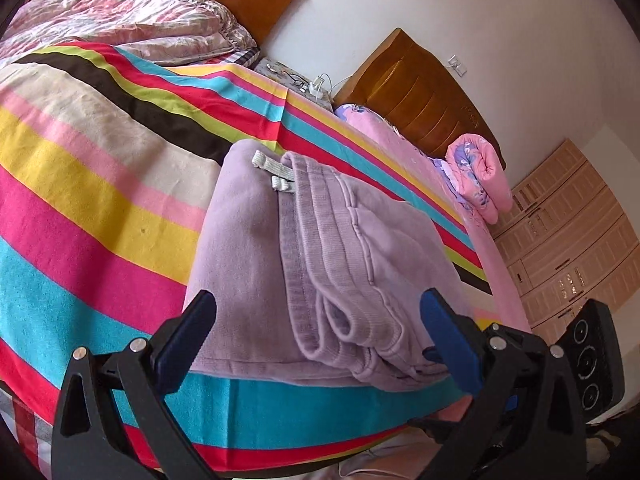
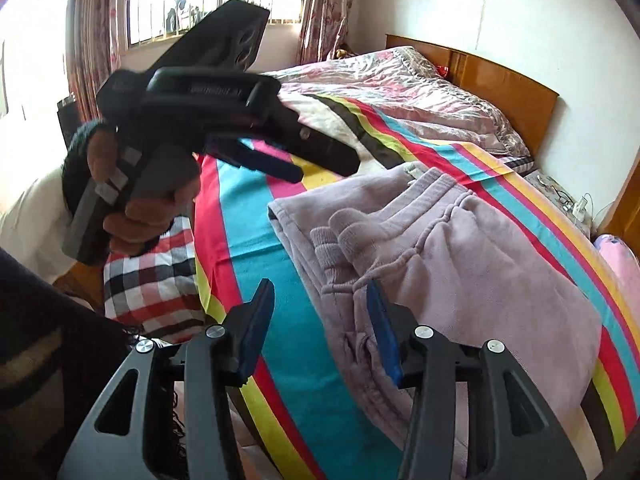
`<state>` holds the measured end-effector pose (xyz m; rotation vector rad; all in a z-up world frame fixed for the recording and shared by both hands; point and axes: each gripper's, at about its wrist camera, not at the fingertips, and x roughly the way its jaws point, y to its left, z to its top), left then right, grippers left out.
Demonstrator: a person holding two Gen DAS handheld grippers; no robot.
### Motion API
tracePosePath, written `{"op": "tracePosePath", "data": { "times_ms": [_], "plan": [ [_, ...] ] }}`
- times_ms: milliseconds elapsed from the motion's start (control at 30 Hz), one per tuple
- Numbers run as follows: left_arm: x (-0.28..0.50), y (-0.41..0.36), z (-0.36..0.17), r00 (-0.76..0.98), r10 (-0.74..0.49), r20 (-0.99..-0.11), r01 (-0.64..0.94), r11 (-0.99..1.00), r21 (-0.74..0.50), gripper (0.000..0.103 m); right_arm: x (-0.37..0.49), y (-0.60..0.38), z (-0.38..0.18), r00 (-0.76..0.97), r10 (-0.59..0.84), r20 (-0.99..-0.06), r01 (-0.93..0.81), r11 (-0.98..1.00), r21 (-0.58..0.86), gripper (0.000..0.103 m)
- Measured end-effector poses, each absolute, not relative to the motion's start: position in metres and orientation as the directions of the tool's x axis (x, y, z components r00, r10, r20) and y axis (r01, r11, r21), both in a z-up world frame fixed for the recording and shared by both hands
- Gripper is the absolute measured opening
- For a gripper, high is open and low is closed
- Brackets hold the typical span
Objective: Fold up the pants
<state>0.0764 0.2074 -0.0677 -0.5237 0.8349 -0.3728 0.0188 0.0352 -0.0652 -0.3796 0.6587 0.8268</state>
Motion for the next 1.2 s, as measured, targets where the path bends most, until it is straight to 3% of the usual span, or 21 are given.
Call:
{"op": "tracePosePath", "data": {
  "times_ms": [200, 300, 333, 500, 633, 800, 833, 867, 933, 1000, 1033, 1100, 1200],
  "plan": [
    [0.077, 0.205, -0.073, 0.616, -0.494, -0.613, 0.091, 0.818, -0.568, 0.101, 0.048, 0.030, -0.081, 0.492, 0.458, -0.740, -0.730, 0.680, -0.064, 0.040],
    [0.079, 0.206, -0.071, 0.626, -0.478, -0.616, 0.085, 0.827, -0.555, 0.101, 0.052, 0.037, -0.100, 0.489, 0.443, -0.752, -0.735, 0.673, -0.081, 0.021],
    [0.079, 0.207, -0.069, 0.632, -0.468, -0.618, 0.081, 0.833, -0.548, 0.101, 0.050, 0.035, -0.095, 0.504, 0.450, -0.737, -0.731, 0.677, -0.086, 0.009],
    [0.076, 0.221, -0.061, 0.668, -0.447, -0.595, 0.063, 0.831, -0.553, 0.102, 0.031, 0.034, -0.051, 0.575, 0.493, -0.653, -0.735, 0.661, -0.147, 0.009],
    [0.079, 0.226, -0.062, 0.677, -0.429, -0.598, 0.037, 0.831, -0.555, 0.102, 0.031, 0.047, -0.084, 0.516, 0.448, -0.730, -0.766, 0.623, -0.159, 0.009],
    [0.076, 0.224, -0.061, 0.675, -0.421, -0.606, 0.040, 0.841, -0.540, 0.101, 0.029, 0.048, -0.104, 0.495, 0.436, -0.751, -0.774, 0.614, -0.154, 0.024],
    [0.076, 0.224, -0.061, 0.676, -0.420, -0.605, 0.039, 0.841, -0.540, 0.101, 0.027, 0.048, -0.102, 0.479, 0.454, -0.751, -0.788, 0.600, -0.140, 0.045],
    [0.076, 0.224, -0.061, 0.676, -0.421, -0.605, 0.037, 0.839, -0.542, 0.101, 0.025, 0.048, -0.102, 0.471, 0.464, -0.750, -0.798, 0.586, -0.140, 0.057],
    [0.078, 0.224, -0.062, 0.674, -0.423, -0.605, 0.037, 0.838, -0.545, 0.101, 0.017, 0.055, -0.109, 0.496, 0.431, -0.753, -0.803, 0.558, -0.210, 0.057],
    [0.077, 0.220, -0.061, 0.667, -0.434, -0.606, 0.048, 0.836, -0.546, 0.101, 0.010, 0.061, -0.119, 0.545, 0.387, -0.744, -0.790, 0.533, -0.302, 0.054],
    [0.076, 0.218, -0.061, 0.662, -0.440, -0.606, 0.055, 0.835, -0.547, 0.101, 0.009, 0.062, -0.121, 0.565, 0.375, -0.735, -0.781, 0.530, -0.330, 0.048],
    [0.076, 0.215, -0.060, 0.651, -0.462, -0.602, 0.070, 0.826, -0.559, 0.101, 0.009, 0.062, -0.121, 0.631, 0.338, -0.698, -0.740, 0.532, -0.412, 0.024],
    [0.079, 0.214, -0.059, 0.616, -0.524, -0.588, 0.085, 0.787, -0.611, 0.101, 0.003, 0.058, -0.110, 0.689, 0.338, -0.641, -0.706, 0.512, -0.489, 0.014]
  ]
}}
